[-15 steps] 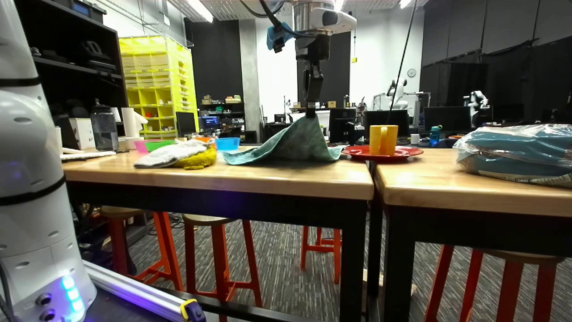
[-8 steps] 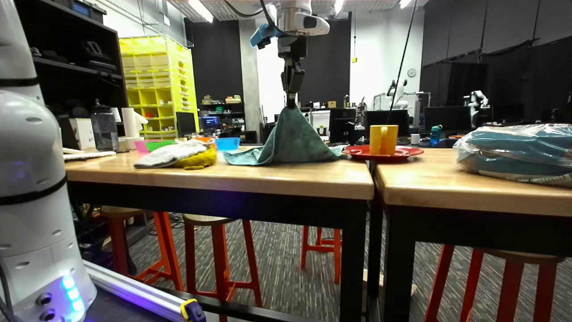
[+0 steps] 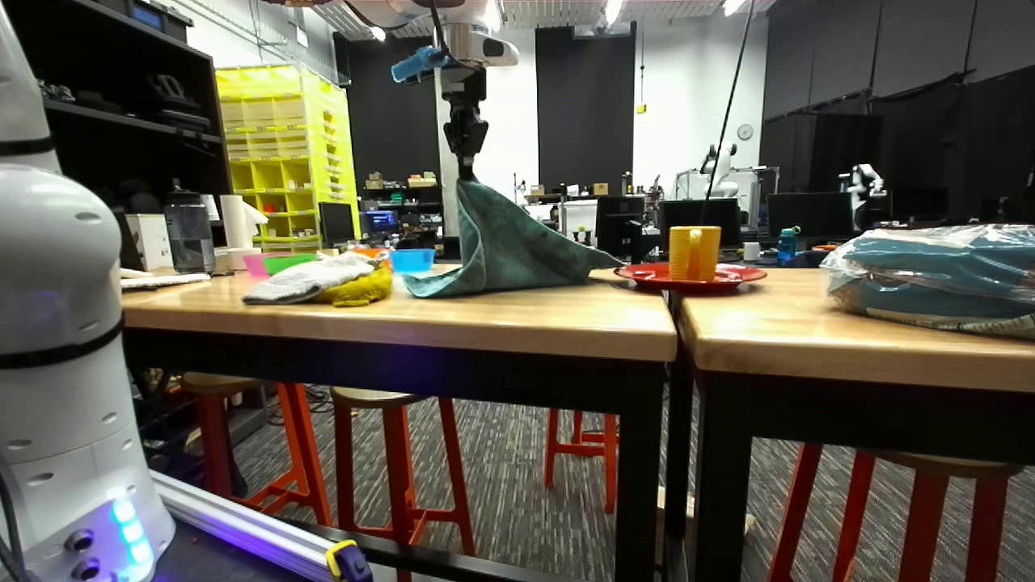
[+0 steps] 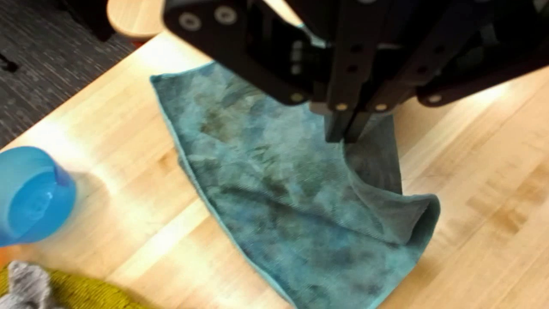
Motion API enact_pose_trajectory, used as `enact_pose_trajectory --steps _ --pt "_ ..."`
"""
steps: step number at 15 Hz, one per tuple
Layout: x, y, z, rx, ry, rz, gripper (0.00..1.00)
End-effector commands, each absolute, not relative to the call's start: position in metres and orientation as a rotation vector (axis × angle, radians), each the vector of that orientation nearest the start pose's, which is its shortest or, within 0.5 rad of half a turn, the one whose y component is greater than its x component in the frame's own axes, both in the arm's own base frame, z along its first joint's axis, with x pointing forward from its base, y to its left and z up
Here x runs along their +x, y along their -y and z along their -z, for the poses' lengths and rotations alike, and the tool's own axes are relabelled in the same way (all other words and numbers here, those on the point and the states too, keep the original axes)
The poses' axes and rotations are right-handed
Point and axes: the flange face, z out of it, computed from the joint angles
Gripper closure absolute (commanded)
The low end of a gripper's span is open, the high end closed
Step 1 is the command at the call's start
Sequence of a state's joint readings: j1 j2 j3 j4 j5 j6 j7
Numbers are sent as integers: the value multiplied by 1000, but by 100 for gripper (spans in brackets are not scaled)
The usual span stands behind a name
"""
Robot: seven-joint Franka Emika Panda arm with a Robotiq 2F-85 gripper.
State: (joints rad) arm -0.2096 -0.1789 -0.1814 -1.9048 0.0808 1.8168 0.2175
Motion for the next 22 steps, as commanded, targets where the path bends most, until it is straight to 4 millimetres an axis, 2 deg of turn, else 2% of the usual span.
enact_pose_trajectory --steps 1,7,11,16,22 --pt "483 139 -593 -2928 -819 195 99" --pt "521 41 -598 -3004 -635 309 99" --pt "550 -2 -600 -3064 -578 422 99" --pt "583 -32 -599 -3124 -566 505 99" --pt "612 -43 -615 -3148 -598 605 99"
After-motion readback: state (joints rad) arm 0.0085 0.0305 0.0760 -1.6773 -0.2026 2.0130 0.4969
